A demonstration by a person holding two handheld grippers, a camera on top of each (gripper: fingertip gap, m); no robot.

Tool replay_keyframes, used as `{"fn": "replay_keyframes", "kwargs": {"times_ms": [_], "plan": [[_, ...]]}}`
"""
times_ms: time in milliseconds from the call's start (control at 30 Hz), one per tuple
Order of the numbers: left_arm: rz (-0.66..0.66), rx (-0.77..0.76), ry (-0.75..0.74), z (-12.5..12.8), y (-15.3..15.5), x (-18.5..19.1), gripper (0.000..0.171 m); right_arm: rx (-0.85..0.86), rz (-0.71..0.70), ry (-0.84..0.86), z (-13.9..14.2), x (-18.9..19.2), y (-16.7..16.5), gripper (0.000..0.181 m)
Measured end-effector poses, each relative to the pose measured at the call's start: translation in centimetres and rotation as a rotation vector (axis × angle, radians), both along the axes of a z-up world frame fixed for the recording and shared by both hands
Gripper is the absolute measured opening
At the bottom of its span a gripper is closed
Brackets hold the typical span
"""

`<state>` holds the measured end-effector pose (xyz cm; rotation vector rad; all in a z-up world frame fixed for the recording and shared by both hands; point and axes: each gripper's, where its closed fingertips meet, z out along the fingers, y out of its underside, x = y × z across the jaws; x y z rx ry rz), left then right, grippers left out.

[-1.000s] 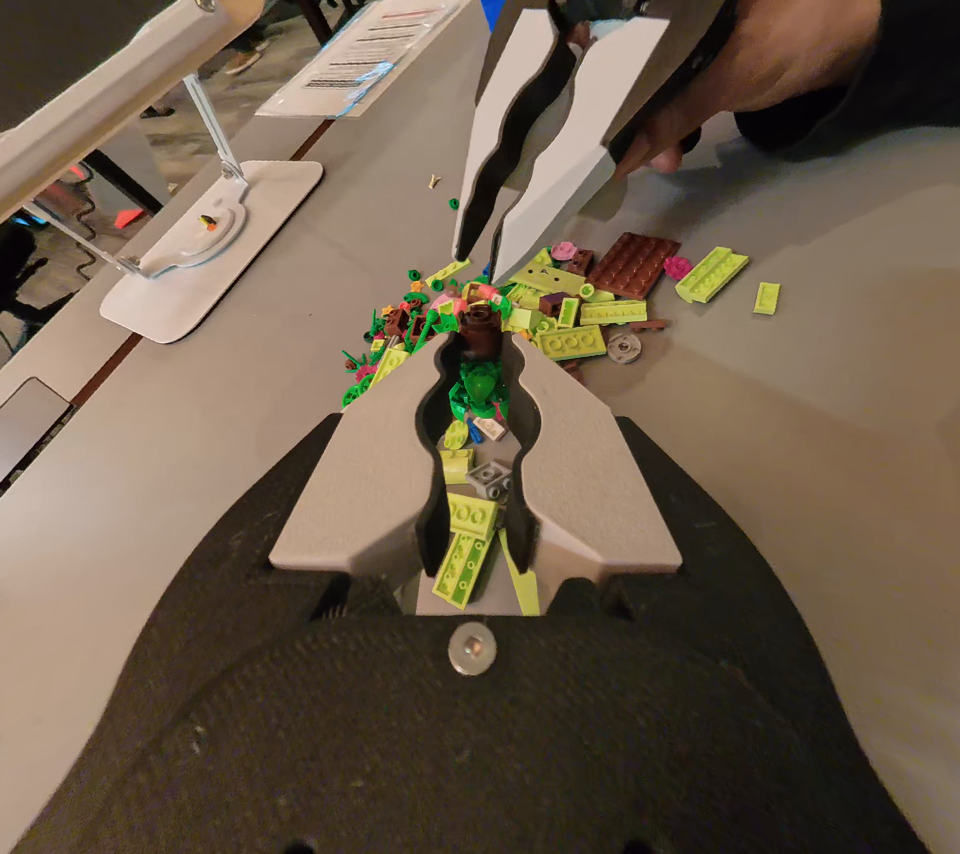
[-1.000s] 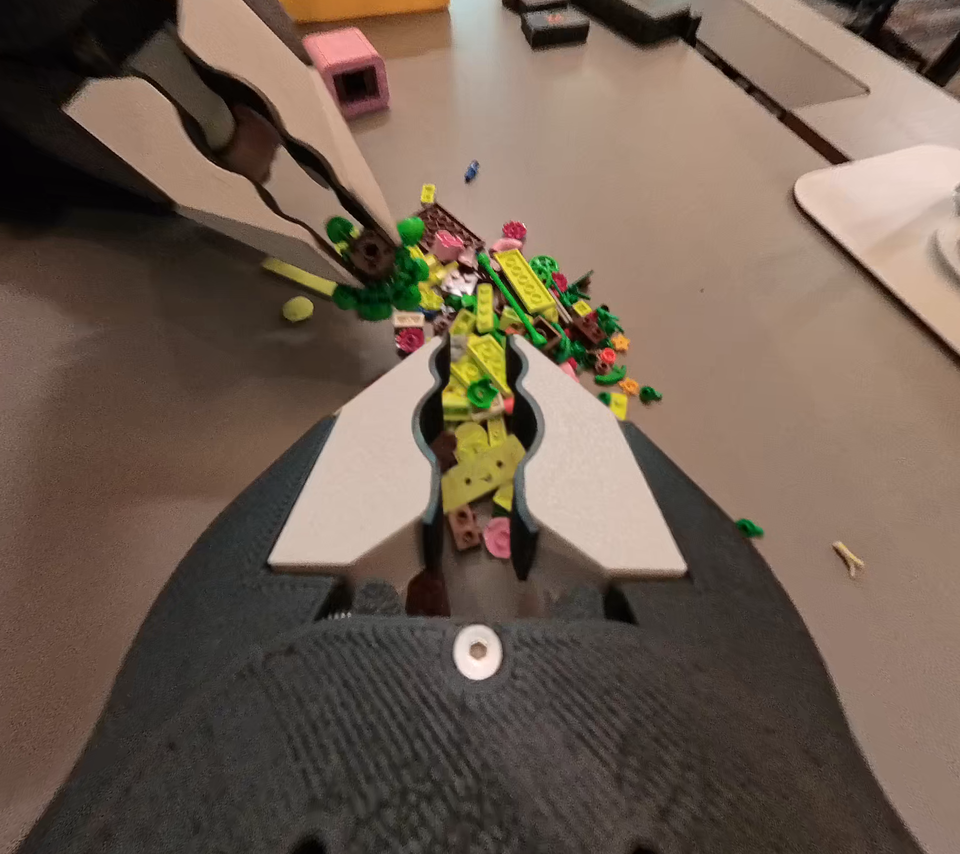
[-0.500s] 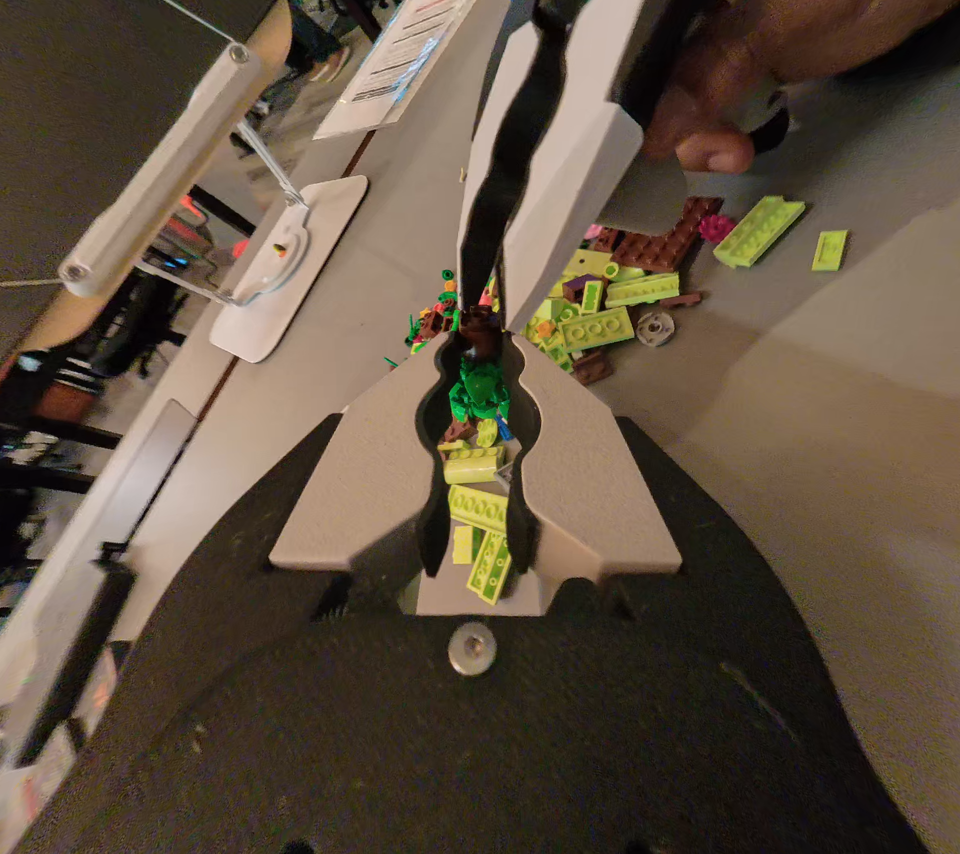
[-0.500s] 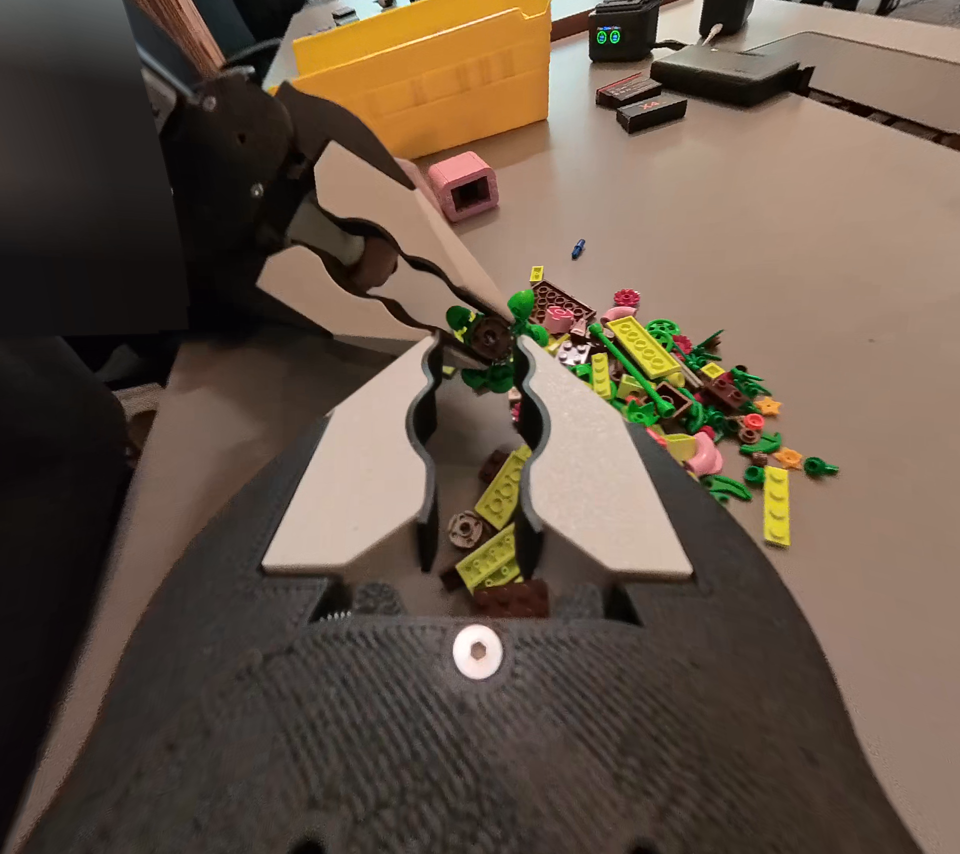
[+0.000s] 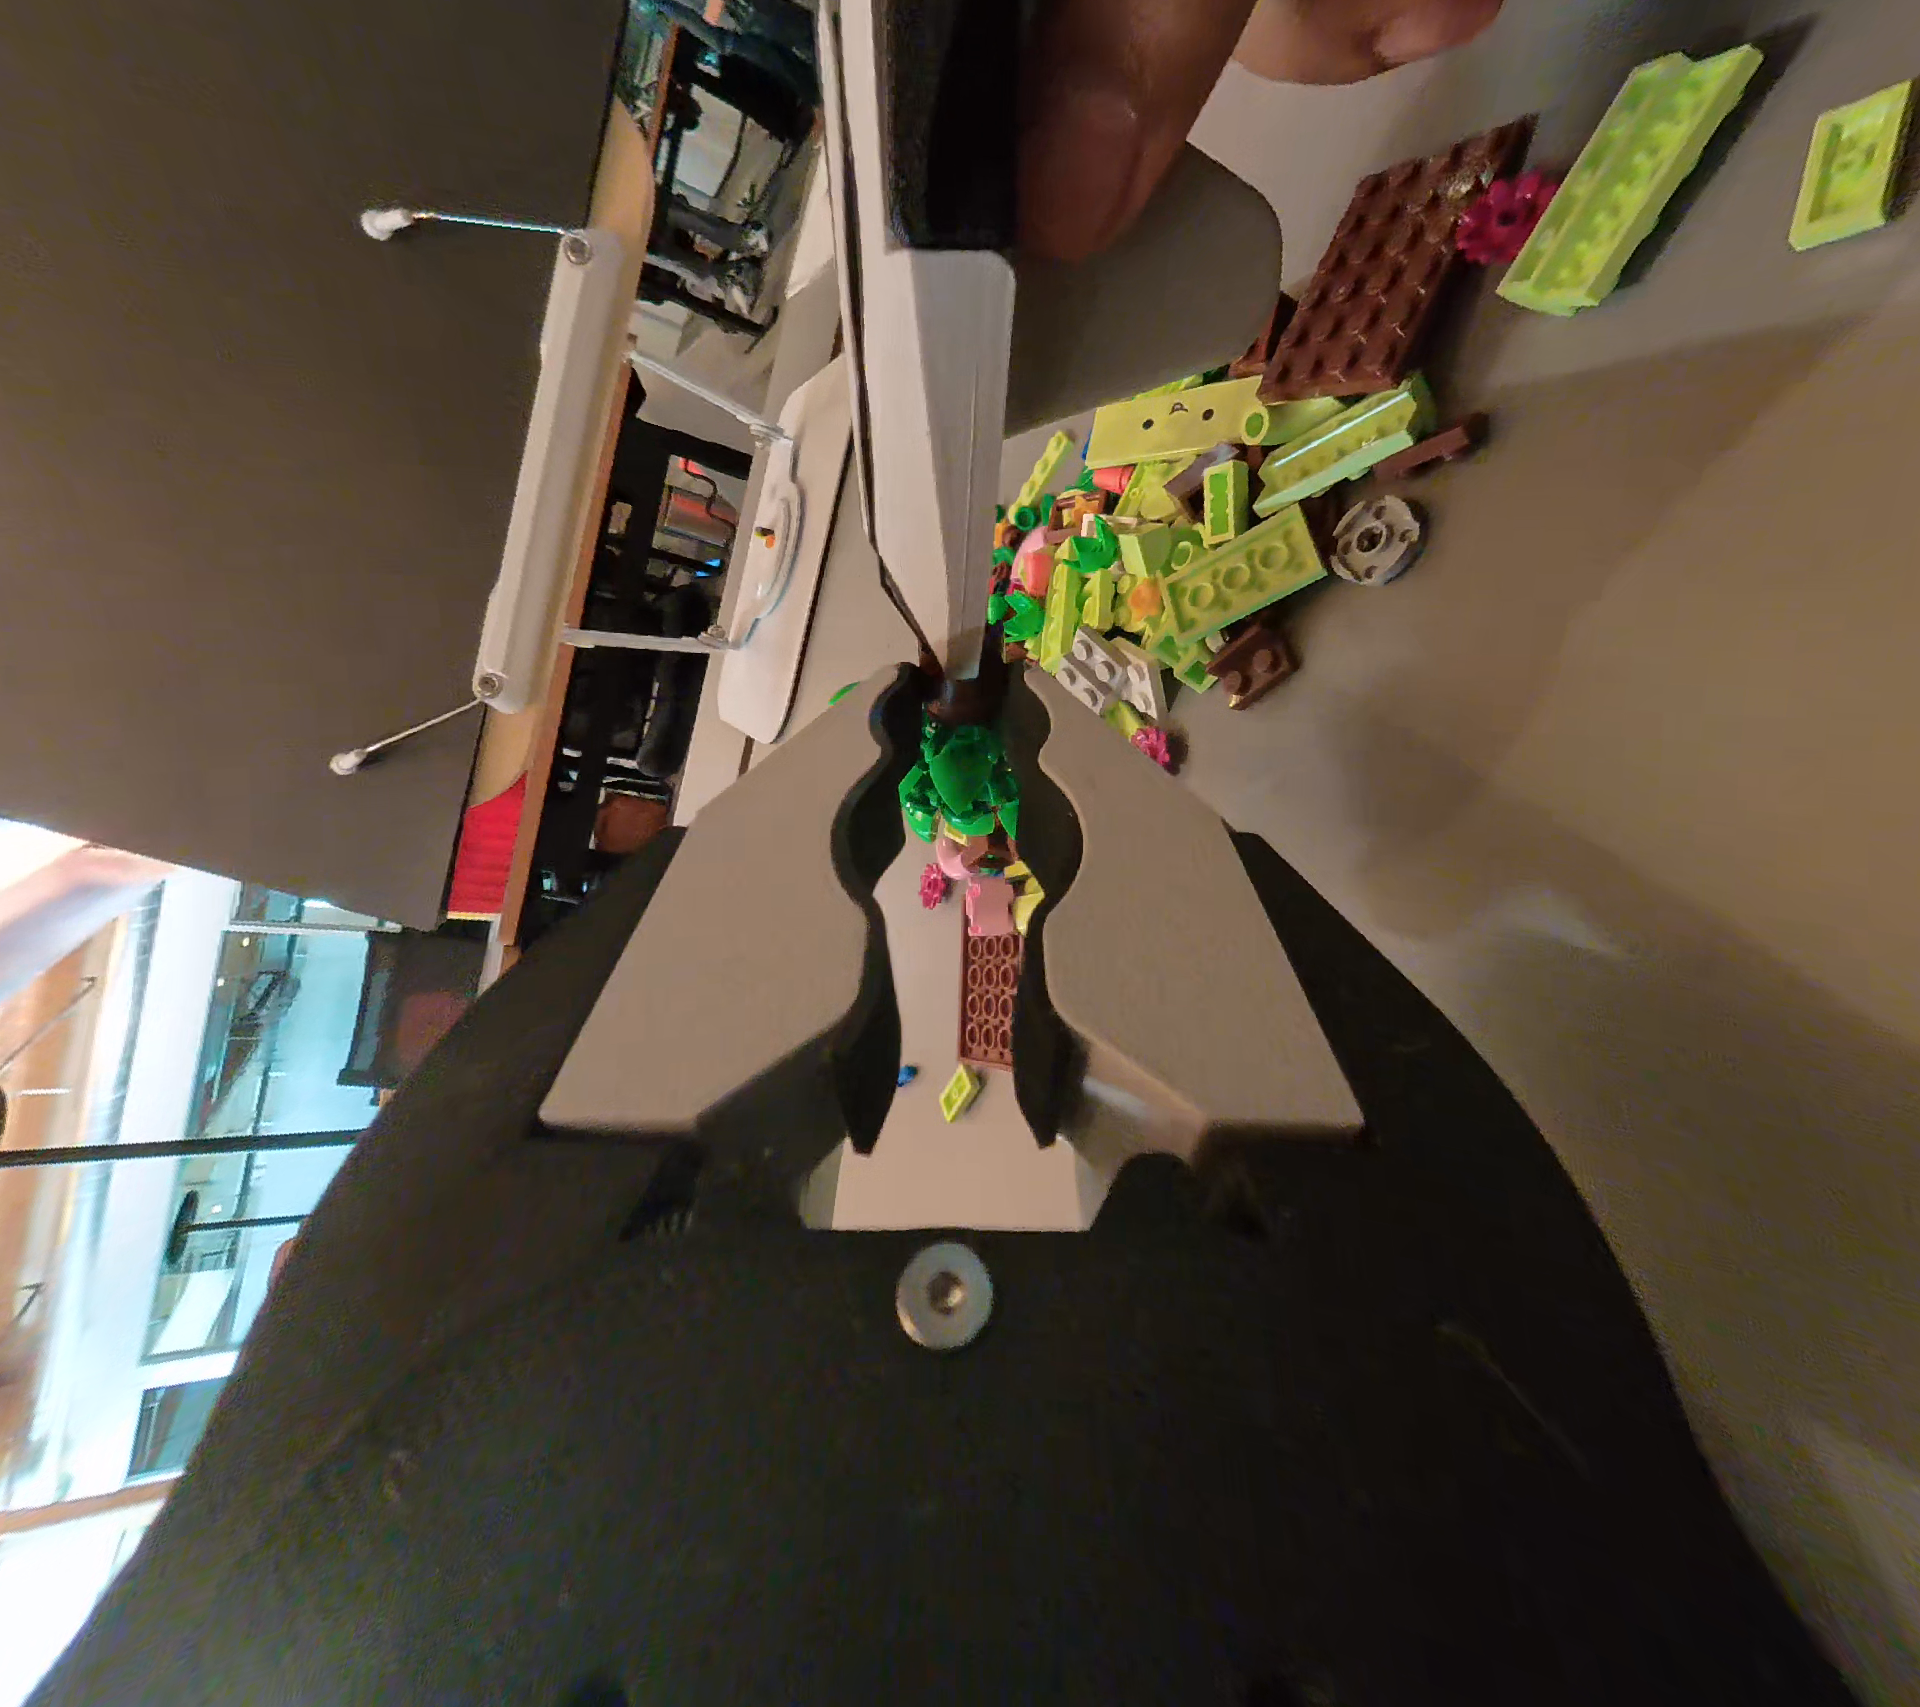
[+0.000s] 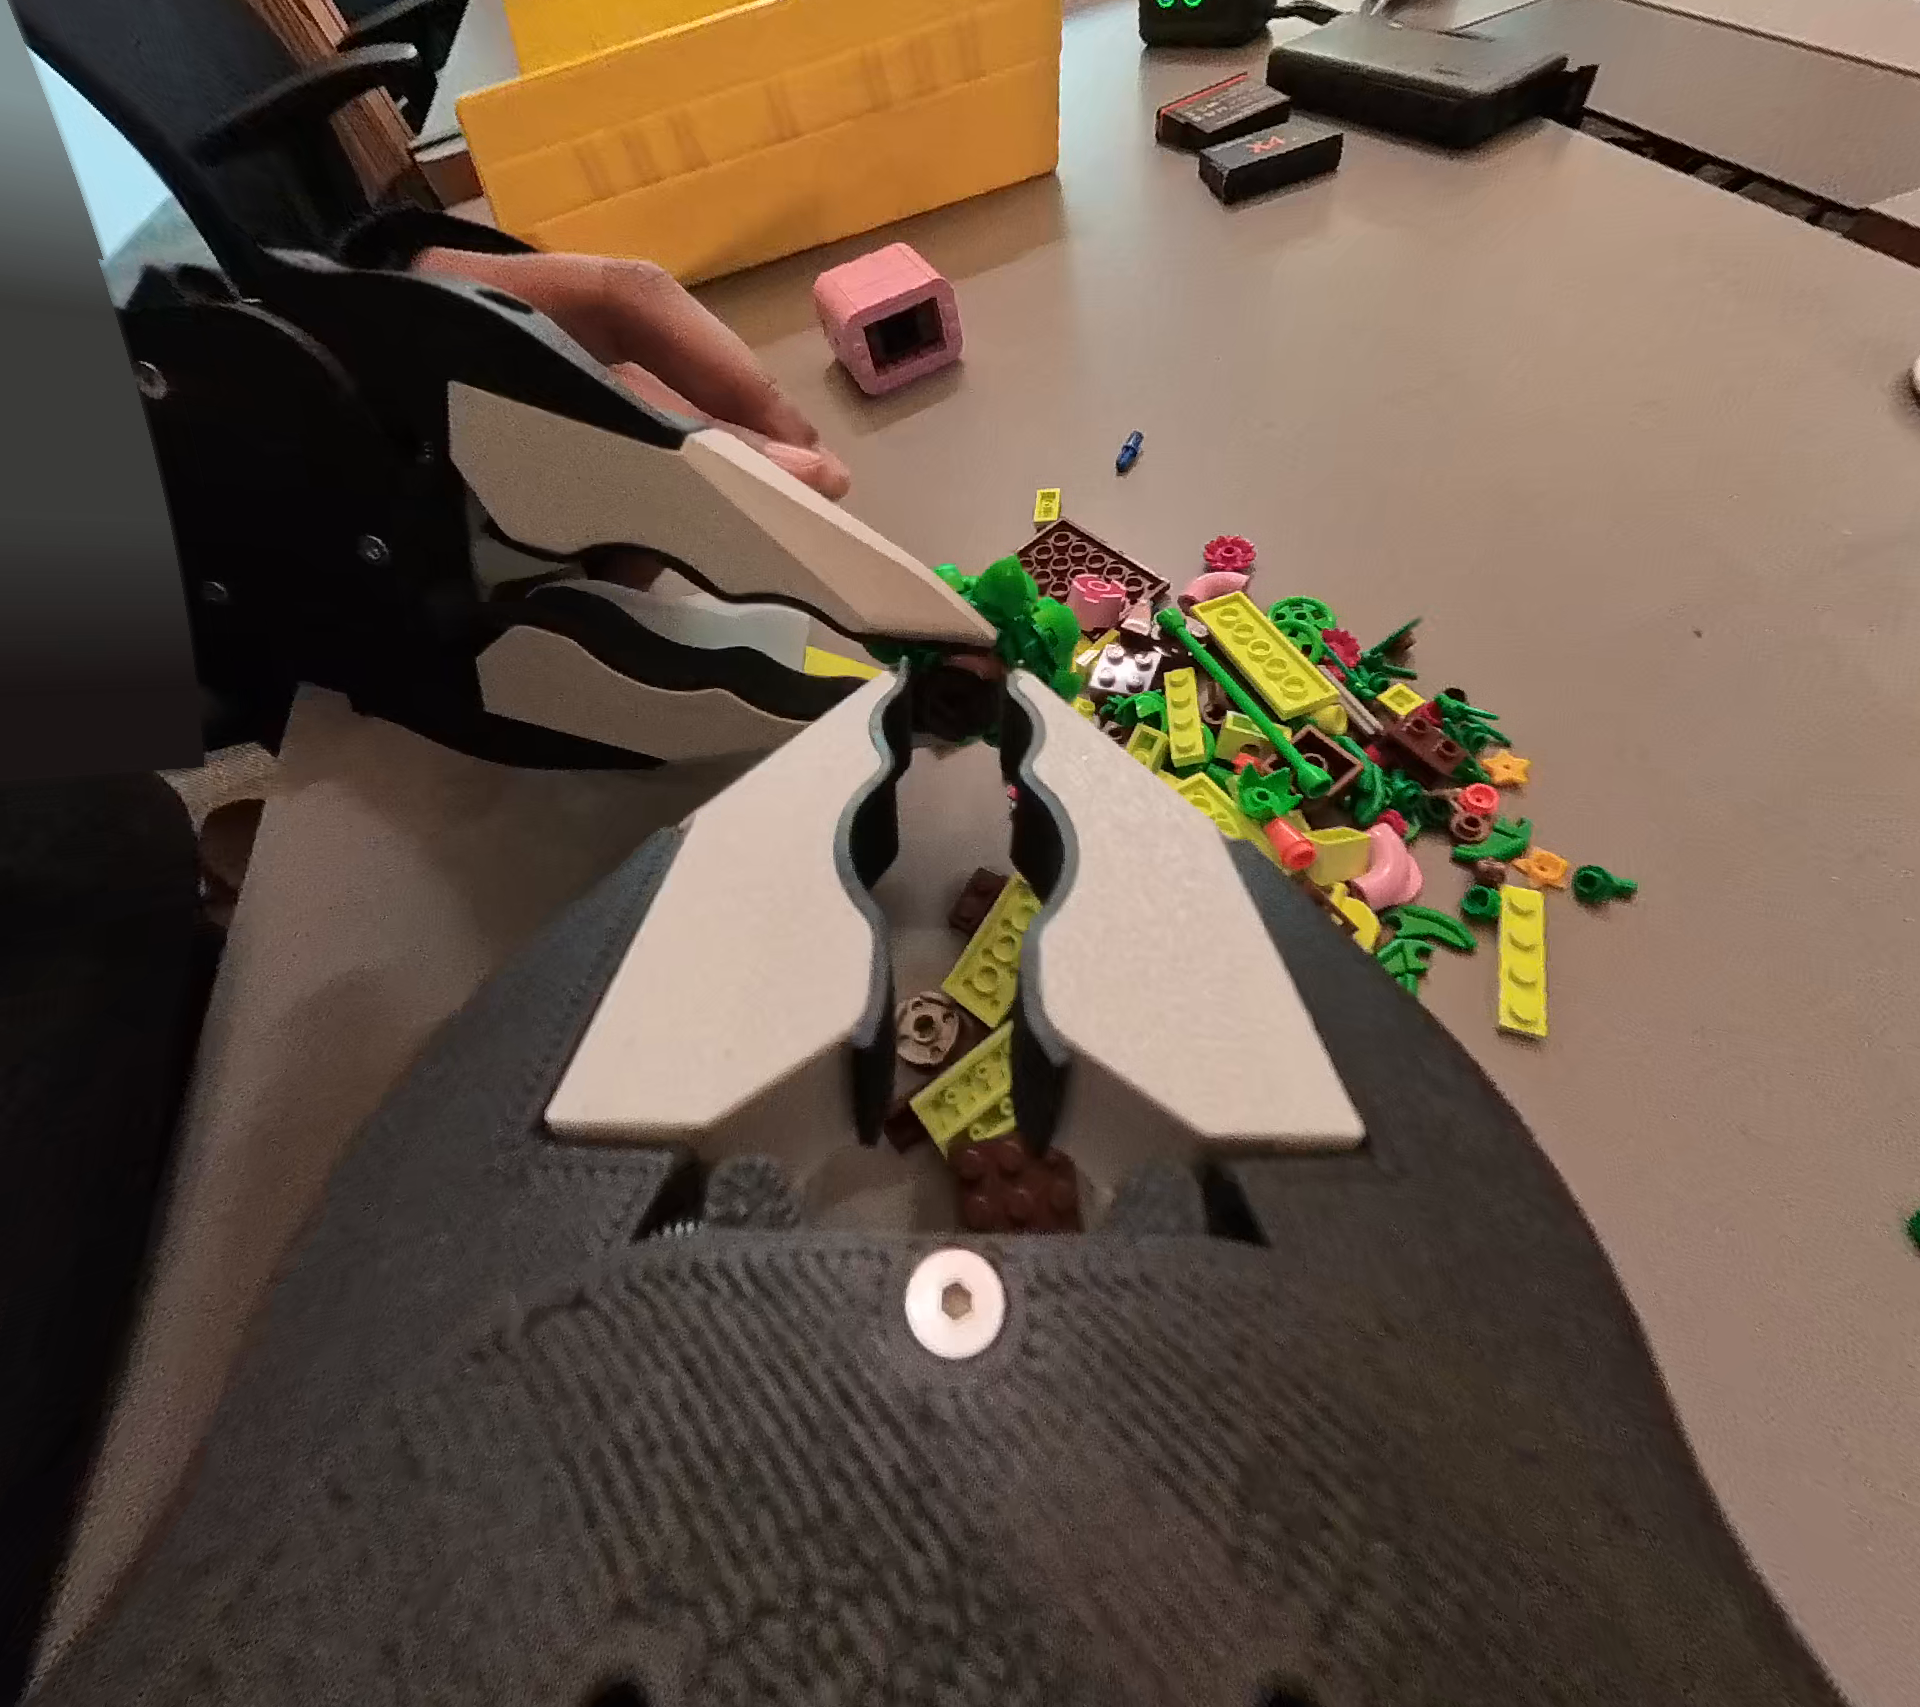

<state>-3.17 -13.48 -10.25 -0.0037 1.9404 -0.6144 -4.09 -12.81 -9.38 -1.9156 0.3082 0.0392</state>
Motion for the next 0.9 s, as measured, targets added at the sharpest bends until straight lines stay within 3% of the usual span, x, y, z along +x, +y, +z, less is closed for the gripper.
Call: {"fn": "replay_keyframes", "kwargs": {"times_ms": [200, 367, 600, 667, 767, 900], "plan": [[-0.019, -0.045, 0.052, -0.1, -0.2, -0.2, 0.013, -0.033, 0.014, -0.022, 0.0, -0.1, -0.5, 0.012], [-0.052, -0.179, 0.194, 0.0, -0.4, -0.6, 0.014, -0.059, 0.042, -0.069, 0.3, -0.4, -0.7, 0.011], [-0.052, -0.229, 0.229, 0.7, -0.4, -0.9, 0.014, -0.039, 0.073, -0.083, 1.2, -0.9, -1.1, 0.011], [0.058, -0.149, 0.209, -0.4, 2.1, 0.8, 0.013, 0.053, 0.009, -0.133, 3.3, 0.1, -2.3, 0.0], [-0.009, -0.346, 0.299, 1.2, 1.7, 0.8, 0.012, 0.167, -0.085, -0.22, 6.8, 2.6, -4.8, 0.0], [0.019, -0.225, 0.176, 1.0, 1.4, 0.9, 0.012, 0.096, -0.055, -0.185, 4.1, 1.6, -2.1, 0.019]]}}
